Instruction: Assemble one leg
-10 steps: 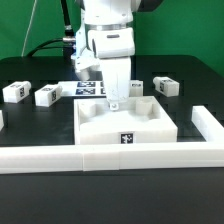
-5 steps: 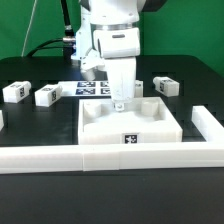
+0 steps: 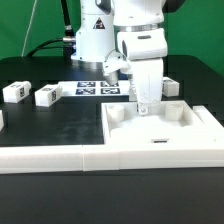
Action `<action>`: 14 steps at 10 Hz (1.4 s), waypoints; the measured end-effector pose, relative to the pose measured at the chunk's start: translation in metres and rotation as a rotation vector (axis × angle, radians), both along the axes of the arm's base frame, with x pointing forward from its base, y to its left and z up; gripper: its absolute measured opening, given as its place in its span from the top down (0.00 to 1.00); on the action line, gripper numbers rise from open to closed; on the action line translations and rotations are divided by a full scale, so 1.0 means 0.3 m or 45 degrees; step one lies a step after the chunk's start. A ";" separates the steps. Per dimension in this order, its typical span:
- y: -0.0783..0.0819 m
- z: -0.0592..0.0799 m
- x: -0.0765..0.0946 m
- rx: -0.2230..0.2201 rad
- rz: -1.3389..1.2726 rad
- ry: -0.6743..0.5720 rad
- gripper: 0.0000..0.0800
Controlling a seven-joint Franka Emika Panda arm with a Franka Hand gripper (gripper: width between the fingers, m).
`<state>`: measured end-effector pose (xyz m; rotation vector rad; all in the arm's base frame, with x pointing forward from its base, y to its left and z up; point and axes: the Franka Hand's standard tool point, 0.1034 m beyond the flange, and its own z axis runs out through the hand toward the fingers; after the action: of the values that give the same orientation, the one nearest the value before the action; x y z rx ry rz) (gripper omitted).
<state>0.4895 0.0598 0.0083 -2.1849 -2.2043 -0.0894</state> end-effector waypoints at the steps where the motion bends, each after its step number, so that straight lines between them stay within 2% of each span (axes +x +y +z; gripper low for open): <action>1: 0.001 0.000 0.012 0.001 0.000 -0.003 0.93; 3: 0.013 0.000 0.043 0.006 -0.009 -0.009 0.93; 8: 0.023 -0.002 0.042 0.003 -0.066 0.022 0.91; 9: 0.022 -0.002 0.042 0.003 -0.066 0.022 0.65; 10: 0.022 -0.002 0.042 0.003 -0.067 0.022 0.48; 11: 0.021 -0.002 0.042 0.003 -0.067 0.022 0.48; 12: 0.021 -0.002 0.041 0.003 -0.068 0.022 0.30; 13: 0.020 -0.003 0.041 0.003 -0.068 0.023 0.21; 14: 0.020 -0.003 0.041 0.003 -0.069 0.023 0.21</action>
Offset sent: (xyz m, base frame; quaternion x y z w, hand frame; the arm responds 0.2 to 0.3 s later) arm 0.0246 0.0174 0.0007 -0.0057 -0.0039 0.0260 0.9996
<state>0.5019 0.0657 0.0075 -2.2354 -2.1356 -0.0733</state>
